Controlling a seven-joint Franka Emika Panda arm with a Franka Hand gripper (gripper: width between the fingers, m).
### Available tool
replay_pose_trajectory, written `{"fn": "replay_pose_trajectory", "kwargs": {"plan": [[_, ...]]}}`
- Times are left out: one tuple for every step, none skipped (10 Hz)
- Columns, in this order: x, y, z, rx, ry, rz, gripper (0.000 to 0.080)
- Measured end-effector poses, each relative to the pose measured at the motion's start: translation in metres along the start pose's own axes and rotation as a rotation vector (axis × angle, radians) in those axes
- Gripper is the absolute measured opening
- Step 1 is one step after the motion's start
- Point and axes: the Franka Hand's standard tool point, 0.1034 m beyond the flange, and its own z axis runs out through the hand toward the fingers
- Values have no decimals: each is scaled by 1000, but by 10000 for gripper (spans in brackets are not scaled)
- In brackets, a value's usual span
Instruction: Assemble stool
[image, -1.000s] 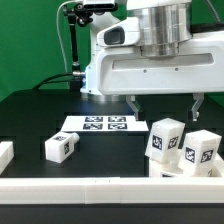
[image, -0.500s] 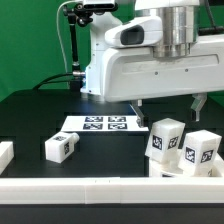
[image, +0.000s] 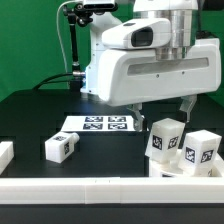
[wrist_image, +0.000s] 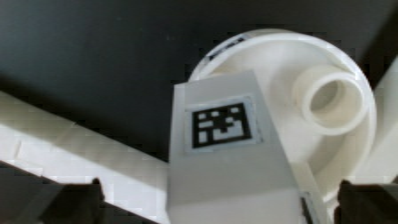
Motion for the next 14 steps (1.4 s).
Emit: {"fn": "replay_pose_trajectory", "kwargs": {"plan": [[-3, 2, 2, 2, -4, 14, 649], [-5, 4, 3, 3, -7, 19, 522], [-6, 4, 3, 2, -8, 17, 522], [-6, 4, 3, 2, -8, 18, 336], [-6, 4, 3, 1, -8, 41, 336], [-6, 4, 3, 1, -8, 62, 337], [-6, 4, 3, 2, -8, 88, 337], [-6, 4, 3, 1, -8, 159, 337], [-6, 4, 3, 1, -8, 215, 337], [-6, 4, 3, 1, -8, 294, 337], [-6, 4, 3, 1, -8, 373, 337], [-6, 4, 3, 1, -8, 449, 338], [-5, 4, 3, 1, -8, 526, 338], [-5, 3, 4, 0, -8, 613, 338]]}}
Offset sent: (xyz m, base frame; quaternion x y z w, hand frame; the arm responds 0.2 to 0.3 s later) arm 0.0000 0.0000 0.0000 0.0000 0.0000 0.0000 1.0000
